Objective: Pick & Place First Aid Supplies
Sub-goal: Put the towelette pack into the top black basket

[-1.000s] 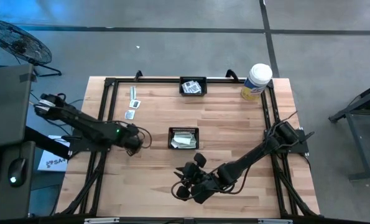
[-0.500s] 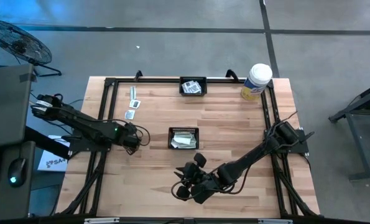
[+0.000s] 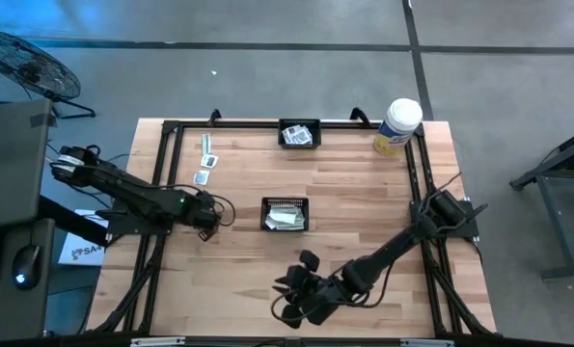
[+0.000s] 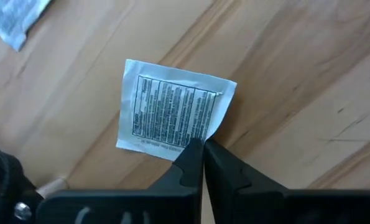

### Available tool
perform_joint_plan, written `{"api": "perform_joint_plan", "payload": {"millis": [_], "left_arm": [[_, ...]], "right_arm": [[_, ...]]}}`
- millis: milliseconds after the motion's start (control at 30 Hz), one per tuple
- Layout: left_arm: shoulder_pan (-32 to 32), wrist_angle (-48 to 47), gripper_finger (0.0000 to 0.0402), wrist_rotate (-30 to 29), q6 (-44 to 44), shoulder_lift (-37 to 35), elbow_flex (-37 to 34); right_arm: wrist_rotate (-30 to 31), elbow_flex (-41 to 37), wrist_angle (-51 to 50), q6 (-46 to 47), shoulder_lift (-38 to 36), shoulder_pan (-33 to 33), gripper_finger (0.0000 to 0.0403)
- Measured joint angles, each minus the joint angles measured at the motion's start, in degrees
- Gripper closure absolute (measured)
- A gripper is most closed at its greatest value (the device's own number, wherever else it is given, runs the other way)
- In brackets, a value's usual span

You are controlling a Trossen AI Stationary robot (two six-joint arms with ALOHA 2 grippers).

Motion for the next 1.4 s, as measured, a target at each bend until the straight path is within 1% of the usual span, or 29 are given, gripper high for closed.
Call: {"api": "perform_joint_plan", "payload": {"millis": [100, 200, 267, 333, 400, 500, 567, 667, 767, 833, 967, 1200, 1300, 1400], "left_arm": [[-0.1, -0.3, 0.0392, -1.2, 3.1, 0.2, 2.9], [-1.9, 3.2, 0.04, -2.4, 6.6, 0.0, 7.3], [-3.6, 6.6, 0.0399, -0.9, 9.9, -0.2, 8.5], [-5.3, 12.7, 0.04, 1.3, 13.5, -0.9, 9.3], [-6.8, 18.9, 0.04, 3.5, 17.3, -1.9, 9.5], [-10.5, 26.4, 0.0401, 6.4, 22.5, -2.4, 9.5], [-13.2, 31.1, 0.0401, 6.6, 25.1, -2.5, 9.5], [-17.0, 37.3, 0.0401, 6.5, 29.6, -2.1, 9.5], [-19.1, 41.2, 0.0401, 6.3, 30.8, -1.2, 9.5], [-19.8, 44.0, 0.0401, 5.5, 31.0, -0.5, 9.5], [-19.9, 46.2, 0.0401, 3.1, 31.1, 1.1, 9.5], [-19.9, 51.3, 0.0401, 3.0, 33.6, 2.6, 9.6], [-19.9, 51.9, 0.0402, 3.0, 34.3, 2.6, 9.6], [-19.9, 51.9, 0.0401, 3.1, 34.3, 2.6, 9.6]], "right_arm": [[-0.9, 0.0, -0.1, -3.0, 0.0, 0.4, 0.0332], [0.0, 0.0, 0.3, -9.4, 0.0, 0.3, 0.0331], [2.3, 0.0, 0.6, -15.9, 0.0, 0.2, 0.0331], [4.8, 0.0, 0.5, -21.2, 0.0, 0.0, 0.0331], [5.0, 0.0, 0.6, -25.8, 0.0, -0.6, 0.0328], [2.3, 0.0, 0.7, -30.3, 0.0, -2.3, 0.0309], [-0.5, 0.0, 0.9, -32.2, 0.0, -3.9, 0.0289], [-2.8, 0.1, 1.1, -35.4, 0.5, -6.5, 0.0262], [-4.7, 0.0, 1.2, -40.8, 1.0, -8.4, 0.0249], [-7.9, 0.1, 2.6, -44.5, 1.3, -9.5, 0.0248], [-14.6, 0.1, 2.8, -46.3, 2.1, -11.2, 0.0255], [-14.0, 0.0, 2.5, -46.5, 2.7, -12.7, 0.0281], [-14.7, 0.0, 3.1, -47.1, 2.8, -13.0, 0.0303], [-17.2, 0.0, 3.0, -46.5, 2.8, -13.1, 0.0334]]}}
